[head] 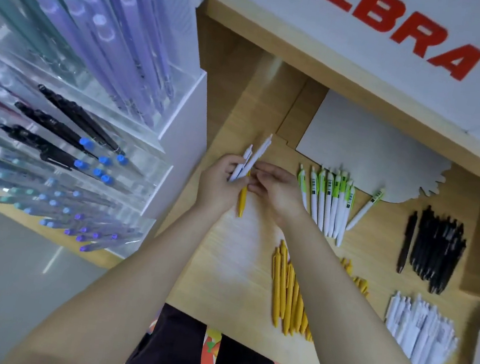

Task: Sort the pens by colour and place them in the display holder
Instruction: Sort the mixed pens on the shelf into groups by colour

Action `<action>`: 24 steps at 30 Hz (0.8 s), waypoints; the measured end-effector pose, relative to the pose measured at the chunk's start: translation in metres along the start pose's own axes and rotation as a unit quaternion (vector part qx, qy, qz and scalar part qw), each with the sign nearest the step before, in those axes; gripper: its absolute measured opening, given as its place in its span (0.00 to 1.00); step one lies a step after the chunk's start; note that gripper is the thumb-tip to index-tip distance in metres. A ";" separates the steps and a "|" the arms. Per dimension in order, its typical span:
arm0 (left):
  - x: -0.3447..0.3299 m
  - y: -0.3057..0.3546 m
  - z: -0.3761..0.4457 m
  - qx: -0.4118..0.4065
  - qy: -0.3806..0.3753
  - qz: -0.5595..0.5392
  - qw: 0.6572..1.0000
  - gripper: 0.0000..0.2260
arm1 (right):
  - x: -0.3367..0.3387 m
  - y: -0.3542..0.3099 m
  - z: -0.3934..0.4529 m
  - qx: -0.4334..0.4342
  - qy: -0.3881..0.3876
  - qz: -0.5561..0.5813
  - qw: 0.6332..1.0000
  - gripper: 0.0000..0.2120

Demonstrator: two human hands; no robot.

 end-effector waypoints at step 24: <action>-0.060 0.027 -0.168 0.183 -0.247 -0.146 0.940 0.03 | 0.192 0.068 -0.186 0.021 0.235 -0.026 0.971 0.06</action>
Point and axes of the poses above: each hand's wrist, its own z-axis towards the middle knuckle, its own x-axis out of the back of the hand, y = z × x, the point moved 7 cm from there along z, towards the middle knuckle, and after that the axes turned 9 degrees about -x, right-handed, at the moved point
